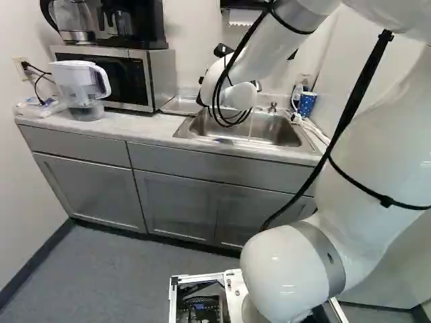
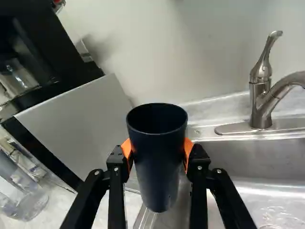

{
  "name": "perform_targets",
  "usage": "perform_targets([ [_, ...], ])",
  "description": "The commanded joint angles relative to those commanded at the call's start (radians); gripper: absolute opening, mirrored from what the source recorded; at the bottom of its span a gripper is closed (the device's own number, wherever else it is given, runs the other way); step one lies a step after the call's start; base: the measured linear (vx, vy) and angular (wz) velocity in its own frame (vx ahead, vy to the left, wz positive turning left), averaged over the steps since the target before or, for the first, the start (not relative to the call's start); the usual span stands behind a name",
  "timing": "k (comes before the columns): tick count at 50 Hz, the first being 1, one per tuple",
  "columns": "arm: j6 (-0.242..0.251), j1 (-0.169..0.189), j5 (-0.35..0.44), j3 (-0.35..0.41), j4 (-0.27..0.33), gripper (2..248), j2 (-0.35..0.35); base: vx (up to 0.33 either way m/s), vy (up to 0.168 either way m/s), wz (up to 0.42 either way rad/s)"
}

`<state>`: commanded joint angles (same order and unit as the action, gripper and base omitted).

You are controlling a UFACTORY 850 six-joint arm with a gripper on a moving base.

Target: Rinse the cup and place it in the tray

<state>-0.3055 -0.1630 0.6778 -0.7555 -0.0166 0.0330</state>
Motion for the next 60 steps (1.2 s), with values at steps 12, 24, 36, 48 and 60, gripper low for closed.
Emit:
perform_targets([
  [12, 0.126, 0.0, 0.0, 0.0, 0.0, 122, 0.0, 0.0, 0.0, 0.0],
  [24, 0.252, 0.0, 0.0, 0.0, 0.0, 122, 0.0, 0.0, 0.0, 0.0],
  [36, 0.357, 0.0, 0.0, 0.0, 0.0, 122, 0.0, 0.0, 0.0, 0.0],
  [48, 0.357, 0.0, 0.0, -0.004, 0.0, 122, -0.004, 0.0, 0.0, 0.0],
  [60, 0.357, -0.015, 0.0, -0.055, 0.0, 122, -0.055, 0.0, 0.0, 0.0],
])
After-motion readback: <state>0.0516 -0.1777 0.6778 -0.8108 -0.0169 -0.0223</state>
